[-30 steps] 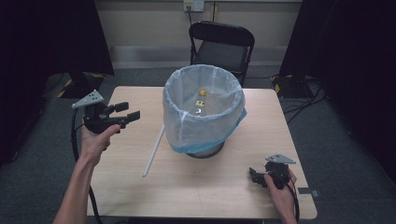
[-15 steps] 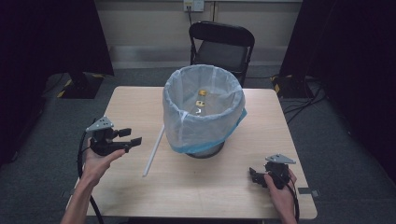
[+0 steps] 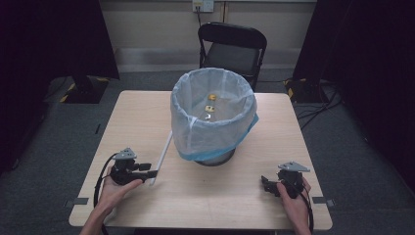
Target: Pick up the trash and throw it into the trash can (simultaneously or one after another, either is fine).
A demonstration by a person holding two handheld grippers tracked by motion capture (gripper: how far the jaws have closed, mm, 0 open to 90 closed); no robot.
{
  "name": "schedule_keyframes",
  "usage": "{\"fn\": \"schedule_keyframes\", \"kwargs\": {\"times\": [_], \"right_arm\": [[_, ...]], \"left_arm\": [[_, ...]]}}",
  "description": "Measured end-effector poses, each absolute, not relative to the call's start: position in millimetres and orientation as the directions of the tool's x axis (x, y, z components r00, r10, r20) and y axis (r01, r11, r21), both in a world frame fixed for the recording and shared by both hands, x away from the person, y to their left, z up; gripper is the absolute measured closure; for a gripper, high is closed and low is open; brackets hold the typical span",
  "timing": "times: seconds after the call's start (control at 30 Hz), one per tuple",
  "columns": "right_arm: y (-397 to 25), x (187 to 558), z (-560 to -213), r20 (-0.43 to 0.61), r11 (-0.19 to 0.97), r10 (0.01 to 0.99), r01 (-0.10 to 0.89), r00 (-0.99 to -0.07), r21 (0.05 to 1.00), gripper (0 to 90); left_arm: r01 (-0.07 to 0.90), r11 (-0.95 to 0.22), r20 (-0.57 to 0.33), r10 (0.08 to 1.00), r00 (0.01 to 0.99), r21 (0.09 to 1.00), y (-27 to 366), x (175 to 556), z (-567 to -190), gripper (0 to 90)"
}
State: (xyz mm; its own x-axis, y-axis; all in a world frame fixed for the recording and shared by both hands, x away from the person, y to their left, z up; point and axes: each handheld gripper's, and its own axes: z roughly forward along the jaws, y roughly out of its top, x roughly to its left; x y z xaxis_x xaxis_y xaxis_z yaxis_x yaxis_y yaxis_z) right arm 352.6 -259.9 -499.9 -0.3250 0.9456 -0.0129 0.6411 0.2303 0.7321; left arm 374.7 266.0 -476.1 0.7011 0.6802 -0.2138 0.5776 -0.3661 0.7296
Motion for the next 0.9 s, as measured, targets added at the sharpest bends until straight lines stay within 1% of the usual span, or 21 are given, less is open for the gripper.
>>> {"fn": "schedule_keyframes", "kwargs": {"times": [0.17, 0.2, 0.23, 0.33, 0.5, 0.53, 0.57, 0.6, 0.7, 0.73, 0.77, 0.9], "right_arm": [[-260, 353, -500, -0.013, 0.231, 0.946, 0.641, -0.325, 0.732, 10.0], [-260, 353, -500, -0.013, 0.230, 0.946, 0.641, -0.325, 0.732, 9.9], [-260, 353, -500, -0.013, 0.230, 0.946, 0.641, -0.325, 0.732, 9.9], [-260, 353, -500, -0.013, 0.230, 0.946, 0.641, -0.325, 0.732, 9.9], [-260, 353, -500, -0.013, 0.231, 0.946, 0.641, -0.325, 0.732, 10.0], [-260, 353, -500, -0.013, 0.230, 0.946, 0.641, -0.325, 0.732, 10.0], [-260, 353, -500, -0.013, 0.230, 0.946, 0.641, -0.325, 0.732, 10.0], [-260, 353, -500, -0.013, 0.230, 0.946, 0.641, -0.325, 0.732, 10.0], [-260, 353, -500, -0.013, 0.230, 0.946, 0.641, -0.325, 0.732, 10.0], [-260, 353, -500, -0.013, 0.230, 0.946, 0.641, -0.325, 0.732, 10.0], [-260, 353, -500, -0.013, 0.230, 0.946, 0.641, -0.325, 0.732, 10.0], [-260, 353, -500, -0.013, 0.230, 0.946, 0.641, -0.325, 0.732, 10.0]], "left_arm": [[0.584, -0.380, -0.208, 0.683, 0.700, 0.718, 264, 374, -481, 53.8], [0.586, -0.381, -0.211, 0.682, 0.701, 0.715, 262, 374, -483, 57.2], [0.586, -0.381, -0.211, 0.682, 0.701, 0.715, 262, 374, -483, 58.5], [0.572, -0.421, -0.170, 0.683, 0.711, 0.704, 254, 373, -485, 59.2], [0.573, -0.436, -0.139, 0.700, 0.701, 0.694, 251, 377, -488, 61.0], [0.562, -0.452, -0.107, 0.707, 0.699, 0.693, 251, 376, -488, 65.0], [0.562, -0.452, -0.107, 0.707, 0.699, 0.693, 251, 376, -488, 67.1], [0.554, -0.462, -0.092, 0.705, 0.703, 0.692, 250, 375, -487, 67.1], [0.564, -0.447, -0.098, 0.718, 0.689, 0.694, 252, 377, -488, 73.2], [0.564, -0.444, -0.100, 0.718, 0.688, 0.696, 252, 377, -488, 76.8], [0.566, -0.448, -0.085, 0.729, 0.680, 0.692, 253, 377, -488, 76.8], [0.570, -0.454, -0.072, 0.737, 0.672, 0.685, 252, 377, -487, 77.7]]}}
